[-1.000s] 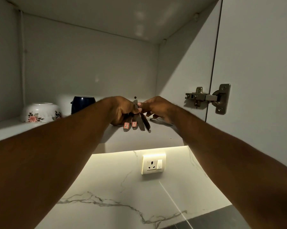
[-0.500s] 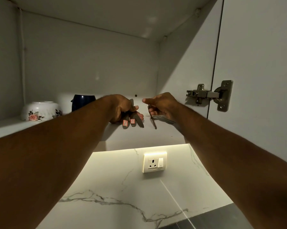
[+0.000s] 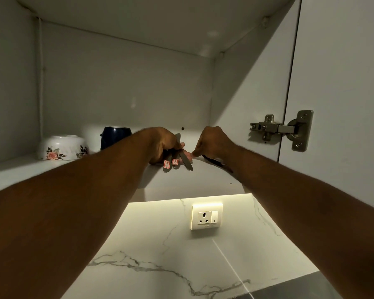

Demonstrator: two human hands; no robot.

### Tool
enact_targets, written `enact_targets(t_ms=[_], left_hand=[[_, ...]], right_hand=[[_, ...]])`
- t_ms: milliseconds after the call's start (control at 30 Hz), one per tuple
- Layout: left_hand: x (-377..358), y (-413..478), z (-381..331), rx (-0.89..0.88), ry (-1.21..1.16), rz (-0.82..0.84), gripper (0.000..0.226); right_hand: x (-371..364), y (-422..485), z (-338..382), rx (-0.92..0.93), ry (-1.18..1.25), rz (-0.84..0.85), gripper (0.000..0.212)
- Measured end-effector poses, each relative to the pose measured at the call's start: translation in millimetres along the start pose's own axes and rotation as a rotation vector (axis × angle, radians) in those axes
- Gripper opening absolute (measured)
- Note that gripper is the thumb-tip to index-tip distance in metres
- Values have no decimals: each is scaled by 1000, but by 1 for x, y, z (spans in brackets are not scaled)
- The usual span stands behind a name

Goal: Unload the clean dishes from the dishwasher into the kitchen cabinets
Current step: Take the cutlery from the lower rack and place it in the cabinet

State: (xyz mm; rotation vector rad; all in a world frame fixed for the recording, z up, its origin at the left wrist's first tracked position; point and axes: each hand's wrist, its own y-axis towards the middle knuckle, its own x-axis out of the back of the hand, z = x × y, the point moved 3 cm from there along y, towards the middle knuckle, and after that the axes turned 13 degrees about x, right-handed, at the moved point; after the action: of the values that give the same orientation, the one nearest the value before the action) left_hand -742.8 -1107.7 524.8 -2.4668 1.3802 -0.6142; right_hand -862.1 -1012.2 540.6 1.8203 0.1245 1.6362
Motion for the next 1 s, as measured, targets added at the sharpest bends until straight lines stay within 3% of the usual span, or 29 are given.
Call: enact_targets(t_ms=[233, 433, 500, 633, 733, 833, 1000], left_hand=[[1, -2, -1, -22, -40, 12, 34], [0, -1, 0, -31, -66, 54, 60], [0, -1, 0, -46, -74, 42, 52], [1, -3, 0, -61, -46, -11, 28], [-2, -3, -1, -74, -59, 39, 27], [-6, -5, -1, -91, -72, 75, 24], [-5, -6, -1, -110, -70, 63, 23]], right_hand=[[6, 13, 11, 33, -79, 170, 49], [1, 15, -10, -18, -30, 154, 53], [2, 16, -11, -28, 59, 77, 45], [6, 13, -5, -129, 505, -85, 36], [3, 10, 2, -159, 708, -33, 39], [1, 5, 10, -140, 759, 39, 33], [-1, 8, 8, -203, 960, 16, 20]])
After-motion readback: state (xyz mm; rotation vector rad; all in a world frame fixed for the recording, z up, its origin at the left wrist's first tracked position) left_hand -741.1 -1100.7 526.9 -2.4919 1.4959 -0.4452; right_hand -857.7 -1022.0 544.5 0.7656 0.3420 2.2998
